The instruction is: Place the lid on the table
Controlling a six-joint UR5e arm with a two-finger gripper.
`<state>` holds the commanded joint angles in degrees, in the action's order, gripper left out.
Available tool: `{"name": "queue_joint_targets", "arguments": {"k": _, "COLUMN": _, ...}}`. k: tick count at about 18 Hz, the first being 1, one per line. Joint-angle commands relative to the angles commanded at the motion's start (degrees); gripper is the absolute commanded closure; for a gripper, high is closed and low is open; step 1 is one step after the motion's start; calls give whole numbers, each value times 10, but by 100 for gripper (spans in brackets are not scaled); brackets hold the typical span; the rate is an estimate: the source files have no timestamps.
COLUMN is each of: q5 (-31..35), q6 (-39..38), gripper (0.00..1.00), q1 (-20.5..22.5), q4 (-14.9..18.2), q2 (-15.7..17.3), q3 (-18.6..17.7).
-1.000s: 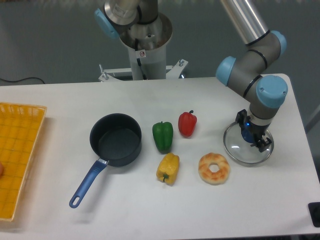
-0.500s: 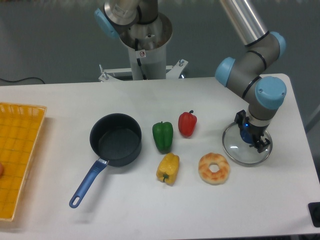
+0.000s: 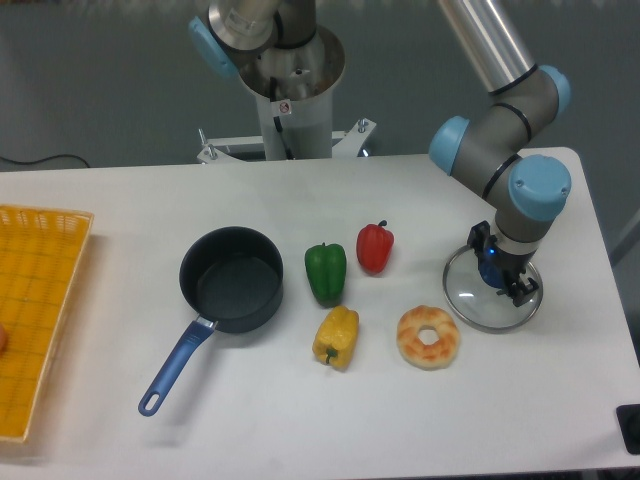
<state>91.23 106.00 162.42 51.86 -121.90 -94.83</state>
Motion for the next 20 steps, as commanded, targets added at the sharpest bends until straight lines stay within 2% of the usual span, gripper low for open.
{"name": "queue_joint_targets", "arguments": {"k": 6, "q5": 0, "q6": 0, "gripper": 35, "q1": 0, "q4": 0, "q2": 0, "q3": 0}}
{"name": "queue_joint_targets", "arguments": {"k": 13, "q5": 0, "q6": 1, "gripper": 24, "q1": 0, "q4": 0, "q2": 1, "q3": 0}}
{"name": "queue_joint_targets", "arguments": {"k": 20, "q5": -1, "q6": 2, "gripper": 21, "q1": 0, "q4": 0, "q2": 4, "q3": 0}}
